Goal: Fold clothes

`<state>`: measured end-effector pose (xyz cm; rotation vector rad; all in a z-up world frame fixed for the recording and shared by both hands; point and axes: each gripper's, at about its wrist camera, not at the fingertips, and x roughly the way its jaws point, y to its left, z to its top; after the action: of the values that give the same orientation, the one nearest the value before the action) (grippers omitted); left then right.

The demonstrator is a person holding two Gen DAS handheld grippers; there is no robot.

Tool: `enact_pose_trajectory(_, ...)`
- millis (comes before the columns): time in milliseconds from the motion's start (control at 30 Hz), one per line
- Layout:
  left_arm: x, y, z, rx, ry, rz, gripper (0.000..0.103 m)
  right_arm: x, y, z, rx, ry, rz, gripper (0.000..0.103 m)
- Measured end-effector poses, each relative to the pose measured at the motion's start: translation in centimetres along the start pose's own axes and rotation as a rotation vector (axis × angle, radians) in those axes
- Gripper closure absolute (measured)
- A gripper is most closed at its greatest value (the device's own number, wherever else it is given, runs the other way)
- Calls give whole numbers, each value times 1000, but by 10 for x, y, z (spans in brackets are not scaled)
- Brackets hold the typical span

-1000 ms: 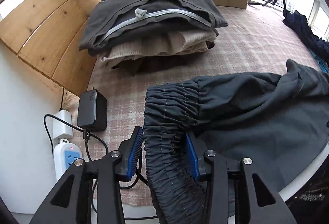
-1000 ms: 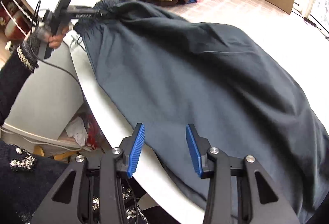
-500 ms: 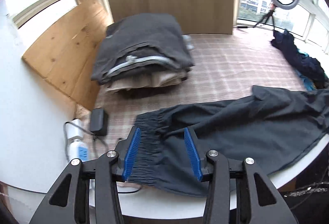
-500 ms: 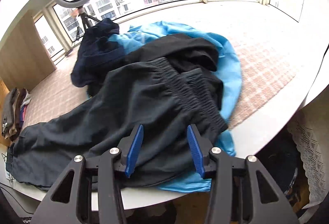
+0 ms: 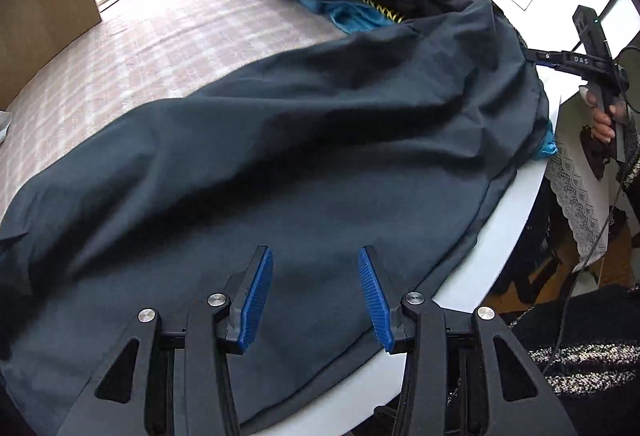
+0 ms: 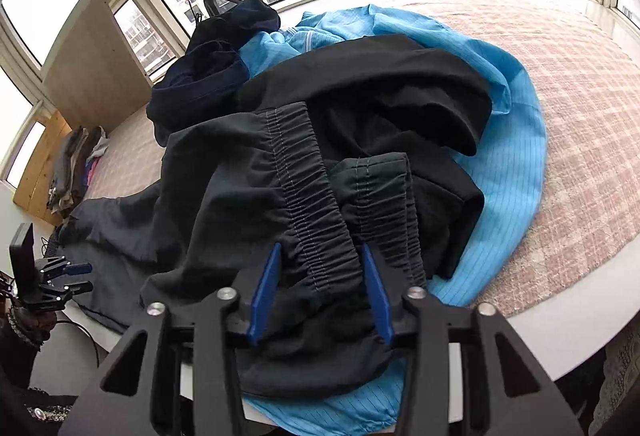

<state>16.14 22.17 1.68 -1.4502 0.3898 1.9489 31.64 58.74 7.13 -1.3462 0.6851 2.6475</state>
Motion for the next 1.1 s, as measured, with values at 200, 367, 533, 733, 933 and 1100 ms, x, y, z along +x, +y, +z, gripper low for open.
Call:
enact_pose_trajectory(200,1,2,3,-67,9,10,60,-41,5,-16,10,-83,31,79)
enact_pose_trajectory(367,-4,-1,6,-88,1,-2,60,-35,-25,-52,83,-4,-64,79)
enact_pose_trajectory(533,4,-10,8,-67,49,10,60,-21,-33,-44,45,10,31,68)
enact_pose_trajectory(733,-6,-15,1,-82,47,32,60,-39,-44,1,-32,-90,136,46)
enact_pose_trajectory(933,-15,-18,-8,-108,42,53,60,-2,-24,24,-160,19,82,62)
enact_pose_trajectory(1100,-18,-8,-20,-168,38,58,60,-9,-8,17,-241,1,-15,78)
